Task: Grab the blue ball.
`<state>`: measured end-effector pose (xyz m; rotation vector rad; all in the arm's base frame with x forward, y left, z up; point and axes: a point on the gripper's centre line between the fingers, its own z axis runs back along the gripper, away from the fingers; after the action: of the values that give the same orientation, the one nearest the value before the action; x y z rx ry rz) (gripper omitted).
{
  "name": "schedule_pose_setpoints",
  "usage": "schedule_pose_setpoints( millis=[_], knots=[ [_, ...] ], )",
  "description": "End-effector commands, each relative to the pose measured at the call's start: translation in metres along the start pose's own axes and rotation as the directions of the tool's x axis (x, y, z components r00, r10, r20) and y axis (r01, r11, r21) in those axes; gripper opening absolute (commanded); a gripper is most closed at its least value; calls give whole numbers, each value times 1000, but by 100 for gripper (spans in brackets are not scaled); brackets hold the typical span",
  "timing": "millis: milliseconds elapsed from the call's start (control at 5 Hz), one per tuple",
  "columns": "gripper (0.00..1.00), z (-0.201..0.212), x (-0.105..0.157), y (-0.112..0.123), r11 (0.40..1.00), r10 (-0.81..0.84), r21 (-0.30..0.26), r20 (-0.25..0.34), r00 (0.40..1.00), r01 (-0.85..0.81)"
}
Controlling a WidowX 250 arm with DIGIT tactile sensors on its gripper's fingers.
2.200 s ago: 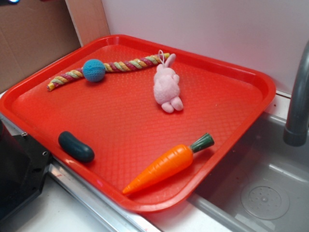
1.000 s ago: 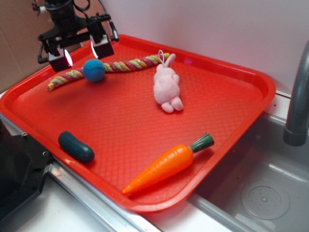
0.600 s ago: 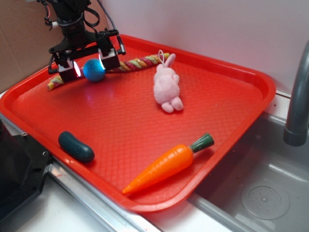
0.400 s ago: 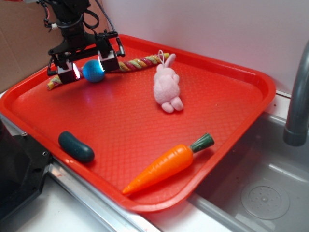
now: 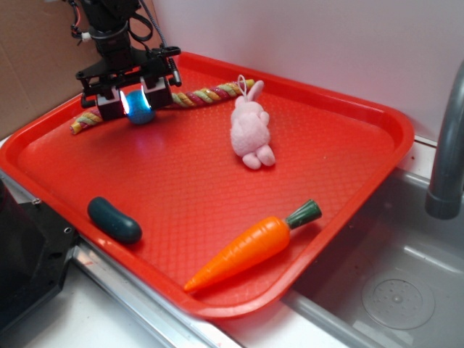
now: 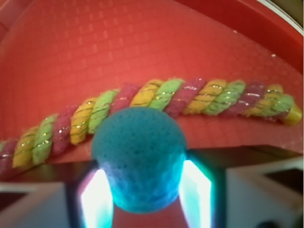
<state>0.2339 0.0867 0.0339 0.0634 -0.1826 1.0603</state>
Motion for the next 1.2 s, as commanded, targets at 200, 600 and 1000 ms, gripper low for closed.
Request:
schedule_pose_setpoints(
  millis=[200,600,1000],
  knots=[
    [0,32,10,-11,982,-187,-22,-28,982,187],
    [0,117,-23,-12,832,-545,-170,-65,836,528],
    [0,184,-57,4,681,-724,-252,-85,685,688]
  ],
)
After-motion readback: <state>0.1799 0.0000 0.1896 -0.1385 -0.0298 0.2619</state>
